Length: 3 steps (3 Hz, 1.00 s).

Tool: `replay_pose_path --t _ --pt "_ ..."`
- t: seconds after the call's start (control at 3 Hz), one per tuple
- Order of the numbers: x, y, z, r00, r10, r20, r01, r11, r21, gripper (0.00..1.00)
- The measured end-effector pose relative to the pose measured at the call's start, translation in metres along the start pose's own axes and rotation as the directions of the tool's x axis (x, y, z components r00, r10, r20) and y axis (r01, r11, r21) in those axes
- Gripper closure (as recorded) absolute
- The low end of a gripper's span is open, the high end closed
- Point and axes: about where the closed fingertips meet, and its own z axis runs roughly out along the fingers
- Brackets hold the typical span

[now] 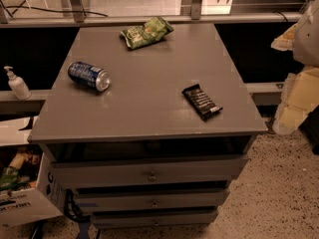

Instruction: Place pepsi can upright

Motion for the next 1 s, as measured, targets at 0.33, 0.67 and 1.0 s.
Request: replay_pose_path --t 0.33,0.67,1.0 --pt "0.000 0.000 0.000 1.000 0.000 0.000 0.000 1.0000 0.000 0.00" --pt "-0.011 -0.001 -0.001 1.000 -0.020 0.016 0.020 0.9996 0.017 0.00" --pt "-0.034 -0.007 0.007 0.999 -0.013 0.033 0.012 0.9994 0.032 0.00"
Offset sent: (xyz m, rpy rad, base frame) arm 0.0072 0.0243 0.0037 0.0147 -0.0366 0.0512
